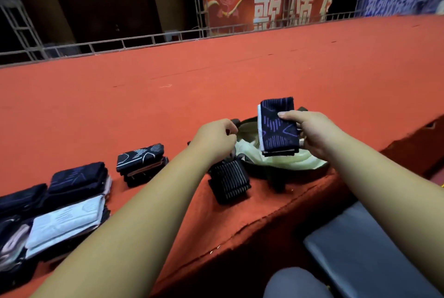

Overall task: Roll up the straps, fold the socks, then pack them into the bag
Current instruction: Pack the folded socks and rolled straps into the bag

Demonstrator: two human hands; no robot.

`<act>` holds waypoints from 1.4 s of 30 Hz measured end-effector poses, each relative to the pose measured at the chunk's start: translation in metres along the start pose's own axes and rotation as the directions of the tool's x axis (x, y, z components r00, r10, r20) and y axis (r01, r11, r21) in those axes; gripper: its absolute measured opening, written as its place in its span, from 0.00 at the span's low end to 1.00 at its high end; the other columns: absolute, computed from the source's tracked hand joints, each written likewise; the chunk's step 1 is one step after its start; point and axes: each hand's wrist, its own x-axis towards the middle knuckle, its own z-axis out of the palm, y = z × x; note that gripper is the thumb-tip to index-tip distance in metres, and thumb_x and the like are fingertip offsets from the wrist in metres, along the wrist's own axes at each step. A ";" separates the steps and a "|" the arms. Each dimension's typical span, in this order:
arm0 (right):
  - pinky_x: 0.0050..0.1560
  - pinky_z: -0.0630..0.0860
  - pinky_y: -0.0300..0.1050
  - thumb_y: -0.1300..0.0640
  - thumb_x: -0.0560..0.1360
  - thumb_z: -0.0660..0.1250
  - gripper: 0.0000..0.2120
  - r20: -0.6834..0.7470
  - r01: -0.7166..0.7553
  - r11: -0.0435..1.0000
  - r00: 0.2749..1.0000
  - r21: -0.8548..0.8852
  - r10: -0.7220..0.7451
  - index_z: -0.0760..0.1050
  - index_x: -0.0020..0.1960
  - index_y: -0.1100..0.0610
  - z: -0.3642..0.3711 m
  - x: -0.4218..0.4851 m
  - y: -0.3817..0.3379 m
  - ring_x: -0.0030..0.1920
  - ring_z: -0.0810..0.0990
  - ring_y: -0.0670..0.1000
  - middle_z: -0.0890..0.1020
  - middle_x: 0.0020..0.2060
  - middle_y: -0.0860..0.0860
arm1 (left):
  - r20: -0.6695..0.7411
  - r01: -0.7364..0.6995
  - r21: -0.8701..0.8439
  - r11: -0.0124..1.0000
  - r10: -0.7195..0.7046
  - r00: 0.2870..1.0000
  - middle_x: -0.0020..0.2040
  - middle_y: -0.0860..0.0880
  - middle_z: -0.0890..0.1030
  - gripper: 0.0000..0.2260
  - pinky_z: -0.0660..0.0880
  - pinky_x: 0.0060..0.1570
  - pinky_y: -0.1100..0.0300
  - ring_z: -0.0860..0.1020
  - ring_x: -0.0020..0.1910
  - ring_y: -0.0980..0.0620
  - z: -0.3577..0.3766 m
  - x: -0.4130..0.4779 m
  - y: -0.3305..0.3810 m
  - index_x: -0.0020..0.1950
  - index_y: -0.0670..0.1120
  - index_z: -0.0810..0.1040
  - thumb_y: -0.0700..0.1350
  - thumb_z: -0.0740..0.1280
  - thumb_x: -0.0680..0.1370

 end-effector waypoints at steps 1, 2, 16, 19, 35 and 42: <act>0.63 0.82 0.62 0.53 0.75 0.77 0.14 0.009 -0.005 1.000 1.000 -0.028 0.005 0.84 0.57 0.58 -0.003 0.009 0.002 0.48 0.88 0.55 0.89 0.45 0.52 | 0.036 -0.007 0.129 0.992 0.003 0.999 0.57 0.50 0.84 0.13 0.73 0.50 0.56 0.81 0.54 0.45 0.006 0.012 -0.001 0.62 0.55 0.82 0.45 0.63 0.80; 0.63 0.82 0.61 0.53 0.75 0.77 0.15 0.018 -0.019 0.998 1.000 -0.055 0.020 0.84 0.58 0.59 -0.005 0.018 0.005 0.48 0.88 0.55 0.89 0.45 0.53 | 0.075 -0.012 0.230 0.973 -0.005 0.997 0.59 0.48 0.84 0.13 0.73 0.54 0.54 0.80 0.59 0.42 0.013 0.022 -0.003 0.62 0.56 0.81 0.46 0.63 0.81; 0.62 0.82 0.58 0.49 0.80 0.73 0.14 0.119 -0.083 0.854 0.979 -0.513 0.166 0.85 0.53 0.60 0.013 0.100 0.063 0.49 0.89 0.58 0.90 0.44 0.54 | 0.042 0.112 0.001 0.994 -0.112 0.993 0.43 0.56 0.82 0.16 0.73 0.37 0.59 0.81 0.40 0.54 0.055 0.061 -0.010 0.59 0.51 0.85 0.37 0.70 0.74; 0.52 0.80 0.48 0.43 0.82 0.69 0.17 0.125 0.002 0.686 0.984 -0.728 0.129 0.84 0.50 0.58 0.018 0.108 0.076 0.47 0.86 0.54 0.88 0.44 0.52 | 0.044 0.113 -0.144 0.983 -0.108 0.993 0.51 0.52 0.84 0.24 0.76 0.37 0.58 0.83 0.38 0.52 0.055 0.059 -0.008 0.69 0.50 0.80 0.36 0.69 0.73; 0.46 0.71 0.49 0.37 0.84 0.61 0.23 0.097 0.077 0.436 0.995 -0.897 0.025 0.81 0.54 0.56 0.026 0.092 0.079 0.54 0.82 0.59 0.84 0.48 0.54 | -0.086 -0.040 -0.112 0.993 0.030 0.996 0.67 0.52 0.75 0.25 0.71 0.52 0.68 0.80 0.59 0.56 0.035 0.030 0.002 0.73 0.55 0.78 0.37 0.65 0.78; 0.39 0.70 0.46 0.53 0.81 0.62 0.13 0.000 0.040 0.427 0.996 -0.903 -0.094 0.81 0.41 0.56 0.000 0.067 0.051 0.46 0.82 0.59 0.84 0.40 0.54 | -0.211 -0.175 0.514 0.840 0.322 0.923 0.56 0.47 0.71 0.09 0.71 0.49 0.48 0.69 0.56 0.41 0.043 0.039 0.022 0.55 0.46 0.81 0.42 0.65 0.77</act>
